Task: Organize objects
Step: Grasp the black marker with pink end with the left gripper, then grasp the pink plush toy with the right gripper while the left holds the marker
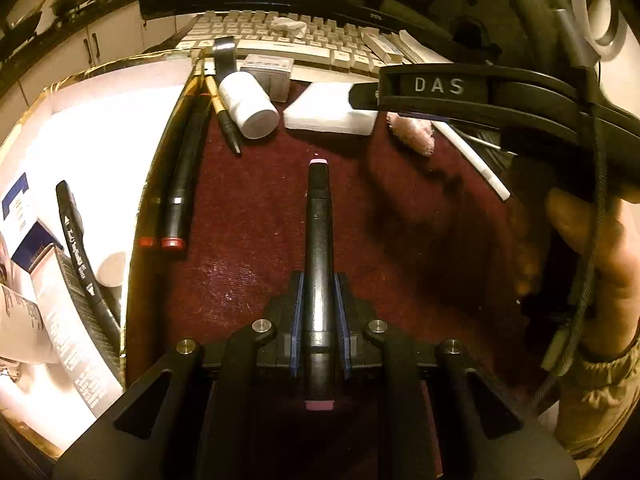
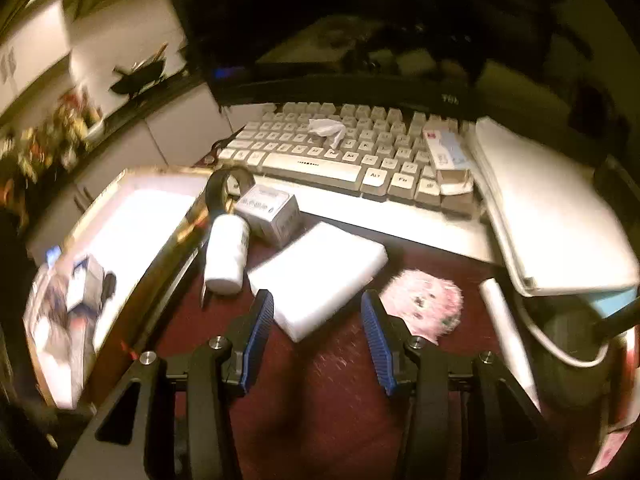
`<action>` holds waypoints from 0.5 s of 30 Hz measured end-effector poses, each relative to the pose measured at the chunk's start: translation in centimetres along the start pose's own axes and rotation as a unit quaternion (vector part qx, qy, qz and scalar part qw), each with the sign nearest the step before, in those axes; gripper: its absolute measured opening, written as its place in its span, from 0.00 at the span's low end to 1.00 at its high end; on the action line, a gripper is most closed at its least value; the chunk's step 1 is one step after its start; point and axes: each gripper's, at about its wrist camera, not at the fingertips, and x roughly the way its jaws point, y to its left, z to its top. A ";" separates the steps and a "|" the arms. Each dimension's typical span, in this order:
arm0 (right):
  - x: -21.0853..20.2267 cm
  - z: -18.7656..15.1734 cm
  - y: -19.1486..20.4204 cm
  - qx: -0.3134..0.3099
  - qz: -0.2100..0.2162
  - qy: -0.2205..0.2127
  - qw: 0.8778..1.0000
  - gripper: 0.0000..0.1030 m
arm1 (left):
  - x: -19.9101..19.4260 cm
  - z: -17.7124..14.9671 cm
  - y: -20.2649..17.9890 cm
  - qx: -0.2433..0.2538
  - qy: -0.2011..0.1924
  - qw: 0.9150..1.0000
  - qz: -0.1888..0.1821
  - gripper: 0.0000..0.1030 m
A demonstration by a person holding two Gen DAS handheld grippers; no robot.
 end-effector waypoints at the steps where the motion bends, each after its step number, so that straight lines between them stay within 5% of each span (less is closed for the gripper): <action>1: 0.3 0.1 -0.2 0.017 -0.012 0.000 1.000 0.45 | -0.1 0.0 0.1 -0.001 -0.001 1.000 -0.002 0.14; 8: 0.2 -0.7 -1.4 0.011 -0.108 -0.017 0.994 0.45 | -0.2 0.1 0.7 -0.004 -0.005 1.000 -0.009 0.14; 15: 1.7 -0.7 -2.7 0.007 -0.123 -0.003 0.992 0.45 | 0.3 1.0 0.9 -0.007 -0.005 1.000 -0.008 0.14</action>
